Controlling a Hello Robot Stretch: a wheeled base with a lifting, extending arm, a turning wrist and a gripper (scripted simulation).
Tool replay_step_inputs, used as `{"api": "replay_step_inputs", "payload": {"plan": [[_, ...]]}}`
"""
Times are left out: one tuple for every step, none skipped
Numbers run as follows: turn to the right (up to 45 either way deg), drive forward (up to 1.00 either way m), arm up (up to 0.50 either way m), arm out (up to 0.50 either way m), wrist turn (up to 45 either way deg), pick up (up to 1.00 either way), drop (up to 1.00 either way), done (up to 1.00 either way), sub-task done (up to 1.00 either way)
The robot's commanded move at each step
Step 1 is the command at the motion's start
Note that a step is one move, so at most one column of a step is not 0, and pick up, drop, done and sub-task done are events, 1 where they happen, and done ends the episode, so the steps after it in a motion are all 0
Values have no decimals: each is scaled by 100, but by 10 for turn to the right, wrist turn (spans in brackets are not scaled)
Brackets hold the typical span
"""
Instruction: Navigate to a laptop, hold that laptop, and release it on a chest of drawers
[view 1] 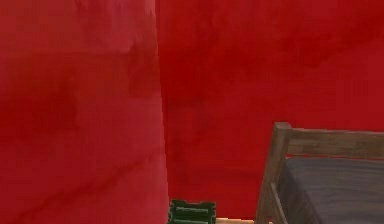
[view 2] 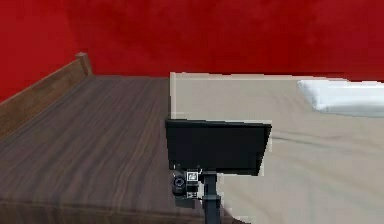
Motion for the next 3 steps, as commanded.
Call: {"api": "replay_step_inputs", "payload": {"plan": [[0,0,10,0,0,0,0,0,0],[0,0,22,0,0,0,0,0,0],[0,0,0,0,-450,0,0,0,0]]}}
